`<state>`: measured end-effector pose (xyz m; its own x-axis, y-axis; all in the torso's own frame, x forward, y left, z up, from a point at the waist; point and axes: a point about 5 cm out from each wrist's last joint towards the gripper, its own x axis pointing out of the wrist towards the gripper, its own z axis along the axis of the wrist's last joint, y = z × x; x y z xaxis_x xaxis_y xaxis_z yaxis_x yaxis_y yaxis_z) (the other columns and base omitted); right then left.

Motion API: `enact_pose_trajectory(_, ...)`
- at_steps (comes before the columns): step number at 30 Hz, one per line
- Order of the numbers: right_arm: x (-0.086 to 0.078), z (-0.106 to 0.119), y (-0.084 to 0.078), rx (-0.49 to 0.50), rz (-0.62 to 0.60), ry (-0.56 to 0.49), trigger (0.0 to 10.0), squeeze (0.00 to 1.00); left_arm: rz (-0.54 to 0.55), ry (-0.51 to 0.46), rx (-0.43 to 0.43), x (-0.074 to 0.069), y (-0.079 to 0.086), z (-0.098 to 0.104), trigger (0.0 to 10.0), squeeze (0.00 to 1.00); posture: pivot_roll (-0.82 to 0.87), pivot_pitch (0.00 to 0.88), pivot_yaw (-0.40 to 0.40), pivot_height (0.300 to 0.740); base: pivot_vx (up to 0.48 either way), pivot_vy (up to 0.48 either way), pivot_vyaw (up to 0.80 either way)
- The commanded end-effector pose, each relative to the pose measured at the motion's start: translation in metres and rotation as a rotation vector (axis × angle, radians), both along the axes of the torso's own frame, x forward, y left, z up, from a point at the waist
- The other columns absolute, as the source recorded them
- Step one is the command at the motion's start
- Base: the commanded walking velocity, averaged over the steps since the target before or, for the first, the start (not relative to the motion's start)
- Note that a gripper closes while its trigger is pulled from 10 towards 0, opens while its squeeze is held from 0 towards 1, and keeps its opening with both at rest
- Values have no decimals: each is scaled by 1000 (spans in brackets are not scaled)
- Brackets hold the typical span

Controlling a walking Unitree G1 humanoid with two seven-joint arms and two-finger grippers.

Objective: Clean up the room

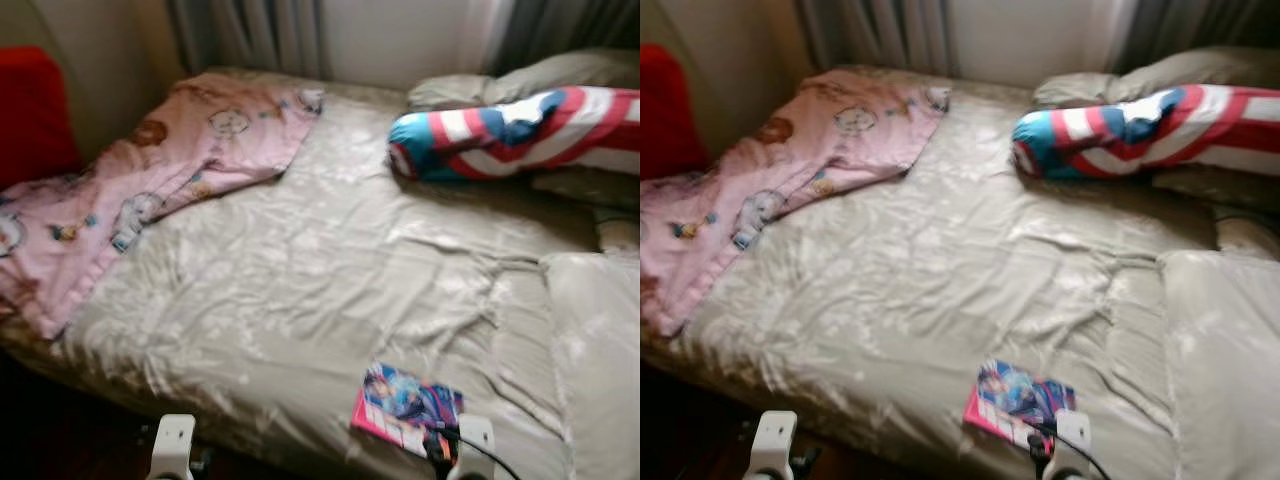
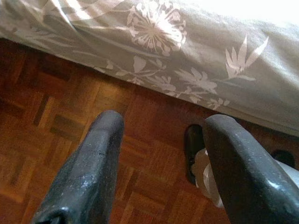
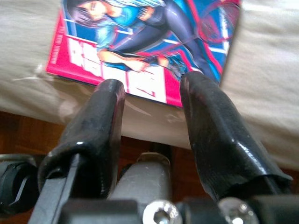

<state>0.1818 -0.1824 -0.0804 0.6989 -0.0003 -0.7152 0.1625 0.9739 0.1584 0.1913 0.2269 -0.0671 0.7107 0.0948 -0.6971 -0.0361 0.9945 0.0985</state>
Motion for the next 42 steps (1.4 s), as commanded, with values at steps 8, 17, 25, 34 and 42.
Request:
enact_pose_trajectory(8,-4,-4,6,5,-32,40,10000,0,-11,17,9,-2,1,-1,10000,0,-6,155,6,740,0,199,0)
enact_pose_trajectory(17,-2,-3,8,4,-36,44,10000,0,-7,19,6,-3,1,-2,10000,0,-8,164,3,740,0,280,0)
enact_pose_trajectory(25,-1,-3,9,16,-48,33,10000,0,-9,18,5,-2,2,-1,10000,0,-4,163,15,740,0,315,0)
enact_pose_trajectory(34,0,-3,10,24,-53,31,10000,0,-17,-7,4,3,-1,2,10000,0,20,162,9,740,0,317,0)
enact_pose_trajectory(42,-1,-3,7,21,-49,35,10000,0,-11,-7,3,3,-1,1,10000,0,25,168,-5,740,0,317,0)
